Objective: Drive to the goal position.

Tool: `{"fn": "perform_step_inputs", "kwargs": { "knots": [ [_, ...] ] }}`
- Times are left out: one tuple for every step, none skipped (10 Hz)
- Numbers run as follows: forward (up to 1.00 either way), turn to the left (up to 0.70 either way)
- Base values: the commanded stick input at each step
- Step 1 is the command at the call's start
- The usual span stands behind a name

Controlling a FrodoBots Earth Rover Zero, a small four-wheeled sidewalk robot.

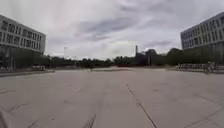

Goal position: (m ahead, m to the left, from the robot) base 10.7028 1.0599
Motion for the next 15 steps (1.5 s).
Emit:
{"fn": "perform_step_inputs", "kwargs": {
  "knots": [
    [0.70,0.00],
    [0.70,0.00],
    [0.70,0.00],
    [0.70,0.00],
    [0.70,0.00],
    [0.70,0.00],
    [0.70,0.00],
    [0.70,0.00],
    [0.70,0.00],
    [0.70,0.00],
    [0.70,0.00],
    [0.70,0.00],
    [0.70,0.00],
    [0.70,0.00],
    [0.70,0.01]
  ]
}}
